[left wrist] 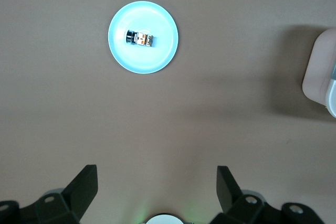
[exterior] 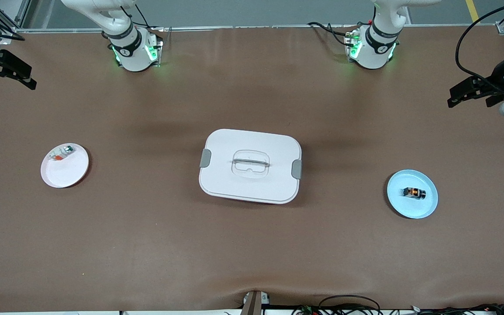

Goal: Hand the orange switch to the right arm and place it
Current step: 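Reach the left gripper down toward the black-orange switch on the blue plate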

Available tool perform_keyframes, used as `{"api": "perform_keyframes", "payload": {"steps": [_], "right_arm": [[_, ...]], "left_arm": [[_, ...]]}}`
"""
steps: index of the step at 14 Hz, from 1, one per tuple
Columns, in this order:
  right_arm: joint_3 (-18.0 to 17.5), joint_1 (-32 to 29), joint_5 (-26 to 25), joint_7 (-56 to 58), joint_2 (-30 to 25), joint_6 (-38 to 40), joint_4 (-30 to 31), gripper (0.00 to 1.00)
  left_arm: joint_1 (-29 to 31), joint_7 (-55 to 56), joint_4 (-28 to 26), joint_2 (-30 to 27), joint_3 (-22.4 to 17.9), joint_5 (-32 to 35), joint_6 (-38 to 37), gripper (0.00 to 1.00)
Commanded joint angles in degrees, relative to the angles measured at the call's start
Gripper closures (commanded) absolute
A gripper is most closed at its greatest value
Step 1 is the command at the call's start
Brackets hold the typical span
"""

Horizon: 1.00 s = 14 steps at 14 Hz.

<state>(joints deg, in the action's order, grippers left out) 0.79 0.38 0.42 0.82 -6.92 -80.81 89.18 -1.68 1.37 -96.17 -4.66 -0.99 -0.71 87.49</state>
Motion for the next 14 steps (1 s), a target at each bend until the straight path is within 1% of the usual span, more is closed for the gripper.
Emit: {"api": "perform_keyframes", "payload": {"steps": [1,9,11,14], "right_arm": [[0.09,0.41,-0.24,0.33,-1.17,-0.49,0.73,0.0],[0.18,1.38,-0.85,0.33,-1.17,-0.4,0.65,0.0],[0.18,1.38,-0.85,0.33,-1.17,-0.4,0.56,0.0],[0.27,1.29,-0.77,-0.38,-1.17,-0.4,0.65,0.0]], "left_arm": [[0.28,-0.58,1.07,0.36,-0.06,-0.96,-1.19,0.0],[0.54,-1.11,1.16,0.7,-0.5,-1.05,-1.1,0.0],[1.5,-1.02,1.16,1.5,-0.59,-0.87,-0.75,0.0],[2.82,-1.72,1.07,4.82,-0.59,-1.05,0.74,0.0]]}}
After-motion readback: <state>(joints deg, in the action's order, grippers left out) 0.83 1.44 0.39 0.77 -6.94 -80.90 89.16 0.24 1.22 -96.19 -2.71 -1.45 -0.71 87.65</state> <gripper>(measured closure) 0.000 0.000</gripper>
